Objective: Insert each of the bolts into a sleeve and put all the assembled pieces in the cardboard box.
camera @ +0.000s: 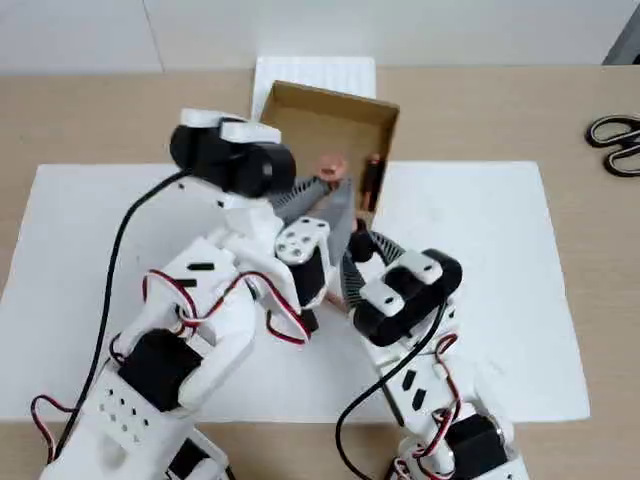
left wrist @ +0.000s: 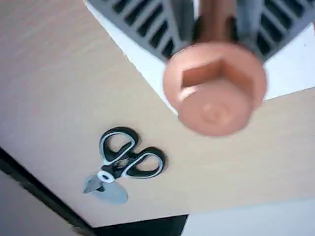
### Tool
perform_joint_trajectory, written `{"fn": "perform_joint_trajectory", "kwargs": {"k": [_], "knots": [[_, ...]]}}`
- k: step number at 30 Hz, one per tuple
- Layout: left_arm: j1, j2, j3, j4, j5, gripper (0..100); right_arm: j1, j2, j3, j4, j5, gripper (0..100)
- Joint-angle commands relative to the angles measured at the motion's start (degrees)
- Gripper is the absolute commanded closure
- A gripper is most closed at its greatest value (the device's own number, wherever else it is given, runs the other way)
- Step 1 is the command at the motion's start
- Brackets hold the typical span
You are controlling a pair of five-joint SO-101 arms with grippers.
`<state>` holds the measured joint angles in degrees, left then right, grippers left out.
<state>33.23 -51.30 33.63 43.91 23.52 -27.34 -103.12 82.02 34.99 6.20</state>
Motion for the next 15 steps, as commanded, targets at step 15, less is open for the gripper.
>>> {"fn": "perform_joint_trajectory", "kwargs": {"k": [15], "knots": [[-0.6, -1.0, 3.6, -4.6, 0.4, 99, -3.6, -0.7, -2.9, -0.9, 0.4, 99.5]]}}
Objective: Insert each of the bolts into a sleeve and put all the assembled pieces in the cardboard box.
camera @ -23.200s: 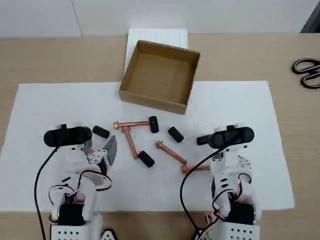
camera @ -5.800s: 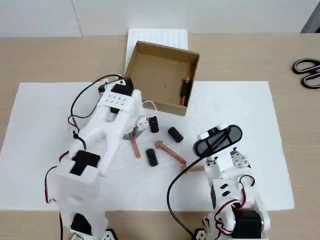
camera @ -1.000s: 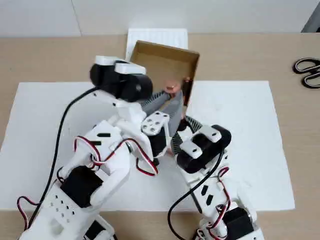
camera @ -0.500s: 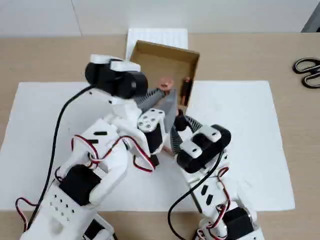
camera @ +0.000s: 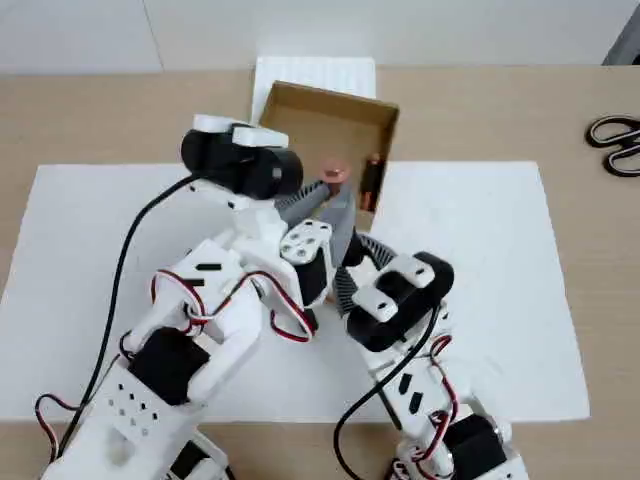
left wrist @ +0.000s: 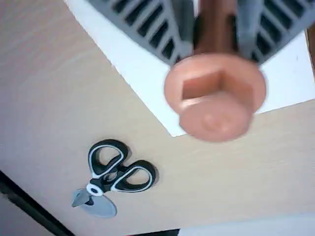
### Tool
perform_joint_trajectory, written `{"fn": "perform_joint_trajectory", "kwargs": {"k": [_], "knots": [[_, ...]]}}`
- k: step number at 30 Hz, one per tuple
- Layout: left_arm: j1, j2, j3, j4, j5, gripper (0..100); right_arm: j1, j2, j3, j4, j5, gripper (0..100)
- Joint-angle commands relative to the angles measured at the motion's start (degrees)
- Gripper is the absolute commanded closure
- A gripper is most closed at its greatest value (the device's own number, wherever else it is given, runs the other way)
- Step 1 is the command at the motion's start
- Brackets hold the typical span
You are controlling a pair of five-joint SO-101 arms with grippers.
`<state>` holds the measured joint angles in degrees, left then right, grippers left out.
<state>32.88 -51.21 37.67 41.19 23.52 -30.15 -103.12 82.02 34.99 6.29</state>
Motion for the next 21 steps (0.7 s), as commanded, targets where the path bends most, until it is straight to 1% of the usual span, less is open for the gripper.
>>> {"fn": "perform_joint_trajectory", "kwargs": {"k": [1, 5, 11, 14, 19, 21], "knots": [[-0.3, -1.2, -0.4, -1.8, 0.4, 99, -0.8, -0.7, -2.9, -1.1, 0.3, 99.5], [-0.3, -1.3, -0.3, -1.1, 0.4, 99, -0.7, -0.7, -3.0, -1.4, 0.3, 99.5], [-0.3, -1.4, -0.4, 5.5, 0.4, 99, 0.6, -0.6, -5.4, -1.4, 0.4, 99.5], [-0.3, -1.4, -0.3, 5.7, 0.4, 99, 2.1, -0.6, -5.5, -1.4, 0.4, 99.5], [-0.3, -1.4, 0.7, 6.0, 0.4, 99, 2.2, -0.7, -6.2, -1.4, 0.4, 99.5], [-0.2, -1.4, 2.5, 6.3, 0.4, 94, 2.2, -0.6, -6.9, -1.4, 0.4, 99.5]]}}
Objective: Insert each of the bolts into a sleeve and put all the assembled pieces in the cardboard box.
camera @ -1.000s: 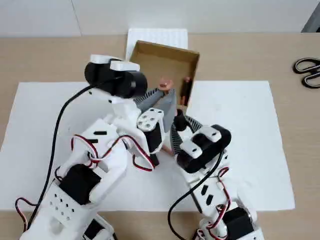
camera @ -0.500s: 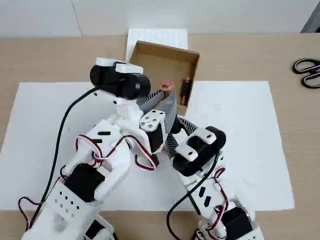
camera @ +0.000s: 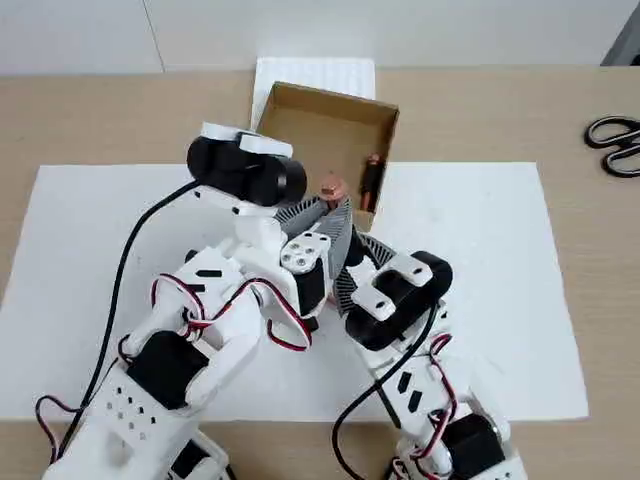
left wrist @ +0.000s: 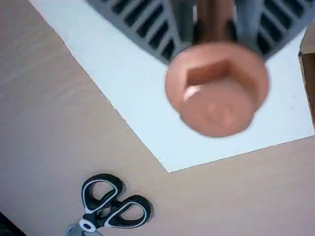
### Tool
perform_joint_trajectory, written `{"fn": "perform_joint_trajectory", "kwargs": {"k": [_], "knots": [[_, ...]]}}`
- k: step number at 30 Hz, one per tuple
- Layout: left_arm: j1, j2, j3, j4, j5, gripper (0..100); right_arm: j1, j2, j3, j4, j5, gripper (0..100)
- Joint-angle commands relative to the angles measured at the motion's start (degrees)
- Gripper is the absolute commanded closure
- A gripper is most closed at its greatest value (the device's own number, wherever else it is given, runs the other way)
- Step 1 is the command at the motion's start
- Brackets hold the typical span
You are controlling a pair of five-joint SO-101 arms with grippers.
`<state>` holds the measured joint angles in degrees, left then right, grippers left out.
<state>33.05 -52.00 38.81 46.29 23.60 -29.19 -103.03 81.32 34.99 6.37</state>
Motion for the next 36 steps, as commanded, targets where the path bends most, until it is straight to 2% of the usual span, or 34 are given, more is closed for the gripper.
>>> {"fn": "perform_joint_trajectory", "kwargs": {"k": [1, 5, 9, 14, 18, 21, 23, 25, 26, 28, 31, 36], "knots": [[-0.4, -0.6, 2.0, 1.9, 0.3, 89, 1.3, -0.7, -6.3, -1.4, 0.3, 99.5], [1.4, -0.7, 3.6, 3.8, 1.8, 69, 1.3, -0.7, -6.4, -1.1, 0.3, 99.5], [1.1, -0.7, 3.4, 3.4, 6.9, 56, 1.3, -0.7, -6.5, -1.3, 0.3, 99.5], [-2.3, -5.0, -1.5, 4.1, 6.9, 54, 3.6, 0.4, -6.4, -3.5, 0.3, 99.5], [-13.2, -10.0, -6.8, 4.9, 5.5, 55, 10.9, 12.9, -9.0, -14.8, 0.3, 99.6], [-21.9, -12.2, -9.4, 10.3, 4.7, 63, 13.8, 31.9, -19.4, -19.4, -0.9, 99.6], [-26.2, -12.1, -9.1, 15.6, 4.6, 77, 14.0, 46.1, -29.2, -21.3, -4.9, 99.6], [-30.0, -11.6, -7.4, 19.1, 4.5, 95, 14.0, 60.2, -40.2, -20.7, -9.7, 99.6], [-31.8, -11.2, -5.8, 20.2, 4.5, 100, 14.0, 66.1, -45.5, -19.9, -11.5, 99.6], [-34.4, -10.8, -1.2, 21.7, 4.5, 97, 13.7, 77.6, -55.7, -17.3, -12.6, 99.6], [-35.1, -10.9, 6.8, 21.6, 4.6, 99, 13.4, 89.7, -67.8, -14.1, -12.9, 99.6], [-35.3, -10.9, 15.3, 21.6, 4.7, 99, 12.3, 103.5, -77.1, -13.1, -12.9, 99.6]]}}
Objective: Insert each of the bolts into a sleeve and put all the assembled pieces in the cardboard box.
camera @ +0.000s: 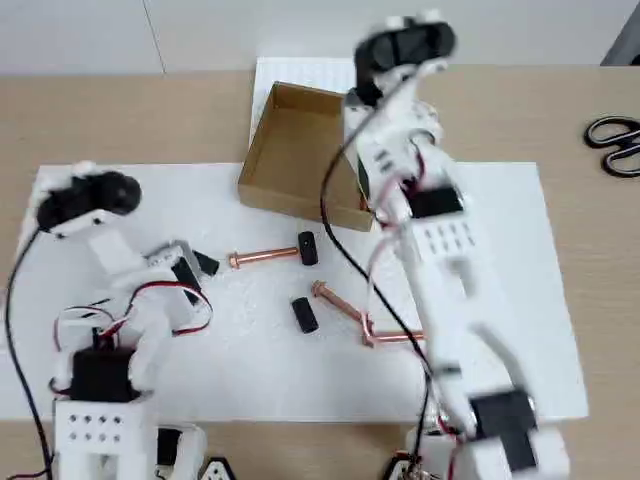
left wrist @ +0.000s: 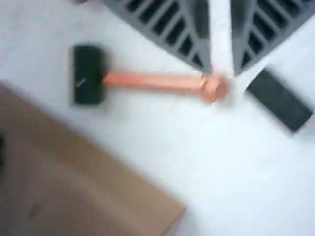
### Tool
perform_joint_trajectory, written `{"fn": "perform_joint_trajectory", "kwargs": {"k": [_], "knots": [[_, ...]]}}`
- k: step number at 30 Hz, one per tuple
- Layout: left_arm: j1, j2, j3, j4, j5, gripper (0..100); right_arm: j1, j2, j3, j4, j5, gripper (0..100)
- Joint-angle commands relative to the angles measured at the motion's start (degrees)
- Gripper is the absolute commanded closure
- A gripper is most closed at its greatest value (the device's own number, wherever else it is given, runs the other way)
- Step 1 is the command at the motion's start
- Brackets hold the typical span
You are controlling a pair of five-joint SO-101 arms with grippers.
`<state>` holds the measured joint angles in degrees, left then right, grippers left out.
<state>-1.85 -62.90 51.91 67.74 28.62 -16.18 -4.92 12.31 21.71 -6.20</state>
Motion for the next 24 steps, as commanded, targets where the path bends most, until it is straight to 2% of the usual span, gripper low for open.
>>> {"fn": "perform_joint_trajectory", "kwargs": {"k": [1, 13, 20, 22, 24], "knots": [[-0.4, 0.0, 2.5, 0.2, -0.4, 99, -0.9, 7.3, -9.1, 0.3, -0.4, 99.6], [-0.1, -0.1, 1.4, 0.6, -0.3, 99, -0.7, 19.6, -9.8, -0.2, -0.3, 99.5], [0.1, -0.1, 1.2, 0.6, -0.3, 99, -0.8, 22.0, -9.7, 0.4, -0.1, 99.4], [0.2, -0.1, 1.2, 0.8, -0.3, 99, -0.7, 21.9, -9.7, 0.4, -0.1, 96.9], [0.2, -0.1, 1.0, 1.6, -0.3, 99, -0.9, 21.9, -9.7, 0.4, -0.1, 90.1]]}}
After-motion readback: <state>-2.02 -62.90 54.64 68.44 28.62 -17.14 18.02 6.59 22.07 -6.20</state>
